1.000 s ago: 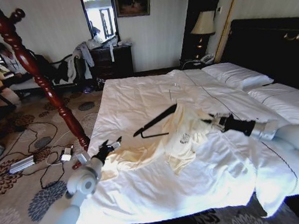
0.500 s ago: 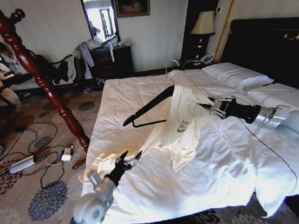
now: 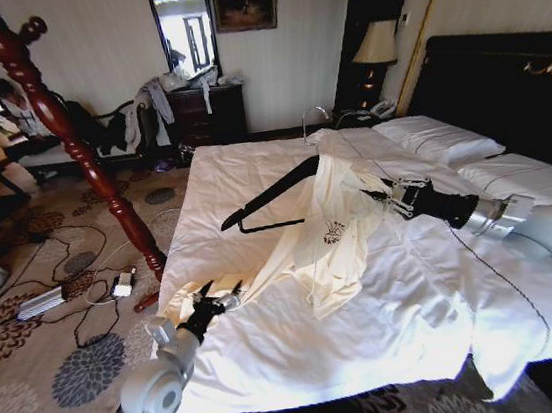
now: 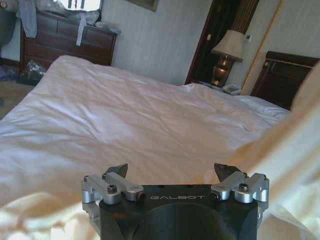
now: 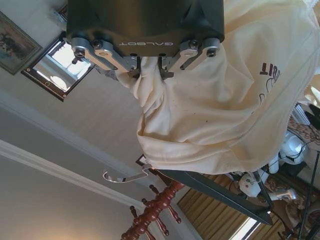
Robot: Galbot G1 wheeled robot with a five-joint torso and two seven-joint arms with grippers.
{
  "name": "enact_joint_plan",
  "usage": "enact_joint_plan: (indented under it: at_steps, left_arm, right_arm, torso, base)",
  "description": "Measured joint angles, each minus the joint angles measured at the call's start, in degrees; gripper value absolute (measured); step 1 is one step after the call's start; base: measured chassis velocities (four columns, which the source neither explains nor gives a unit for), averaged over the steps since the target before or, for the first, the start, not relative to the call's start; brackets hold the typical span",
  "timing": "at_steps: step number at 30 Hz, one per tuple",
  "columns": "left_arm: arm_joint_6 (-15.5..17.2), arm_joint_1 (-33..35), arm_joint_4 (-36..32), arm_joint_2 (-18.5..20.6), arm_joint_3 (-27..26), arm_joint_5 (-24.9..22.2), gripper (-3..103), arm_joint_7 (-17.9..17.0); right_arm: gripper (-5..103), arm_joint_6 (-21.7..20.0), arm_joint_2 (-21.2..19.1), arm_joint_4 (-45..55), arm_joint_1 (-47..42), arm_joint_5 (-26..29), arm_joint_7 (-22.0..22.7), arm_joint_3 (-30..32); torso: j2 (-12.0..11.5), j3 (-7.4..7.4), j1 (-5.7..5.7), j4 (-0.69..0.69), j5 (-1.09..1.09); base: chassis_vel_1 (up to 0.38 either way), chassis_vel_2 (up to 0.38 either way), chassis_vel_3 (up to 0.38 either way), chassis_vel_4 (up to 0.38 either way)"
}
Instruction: Pick up the clothes from the bed and hang them on the clothes hanger.
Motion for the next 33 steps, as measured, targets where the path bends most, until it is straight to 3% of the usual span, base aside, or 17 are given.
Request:
enact_joint_plan:
  at_steps: [2,4,7,10,23,26,29,33]
  left_arm:
    - [1.0,-4.2,2.4,0.2,2.1,-2.5,96,0.0]
    - [2.2,-7.6,4.6,-0.1,4.1,-5.2,89,0.3]
    - [2.9,-9.7,6.1,-0.5,6.0,-6.5,79,0.5]
    - [3.7,-11.9,8.1,-0.8,9.3,-6.9,76,0.9]
    - [4.7,-14.7,10.0,-0.5,15.8,-6.8,76,2.3]
    - [4.6,-15.2,10.4,-0.7,16.3,-6.6,68,2.7]
    - [4.4,-15.9,10.9,-1.3,16.7,-6.6,51,2.9]
    - [4.2,-16.0,11.1,-1.8,16.7,-6.7,41,3.0]
  right_arm:
    - [16,0.0,-0.2,0.3,0.2,0.1,0.1,-0.4]
    - [16,0.1,-0.6,0.5,0.8,0.3,0.2,-1.0]
    - [16,0.2,-0.9,0.5,1.1,0.5,0.4,-1.6]
    - [16,0.4,-1.0,0.3,1.2,0.5,0.5,-1.9]
    - [16,1.2,-0.8,-0.1,1.7,0.6,0.7,-1.6]
    - [16,1.2,-0.8,0.1,1.7,0.9,0.9,-1.5]
    - [16,1.2,-0.9,0.2,1.7,1.1,1.0,-1.2]
    - [16,1.2,-1.0,0.4,1.6,1.3,1.2,-1.0]
  torso:
    - [0.0,0.00,0.00,-0.01,0.01]
    - [0.0,0.00,0.00,0.00,0.00]
    - [0.0,0.00,0.00,0.03,0.00]
    - [0.0,0.00,0.00,0.00,0.01]
    - [0.0,0.00,0.00,0.02,0.01]
    - [0.0,0.00,0.00,0.01,0.01]
    - [0.0,0.00,0.00,0.01,0.01]
    - [0.0,0.00,0.00,0.01,0.01]
  base:
    - [0.000,0.000,0.000,0.000]
    - [0.000,0.000,0.000,0.000]
    - [0.000,0.000,0.000,0.000]
    - [0.000,0.000,0.000,0.000]
    - [0.000,0.000,0.000,0.000]
    - [0.000,0.000,0.000,0.000]
    - [0.000,0.000,0.000,0.000]
    - [0.000,0.000,0.000,0.000]
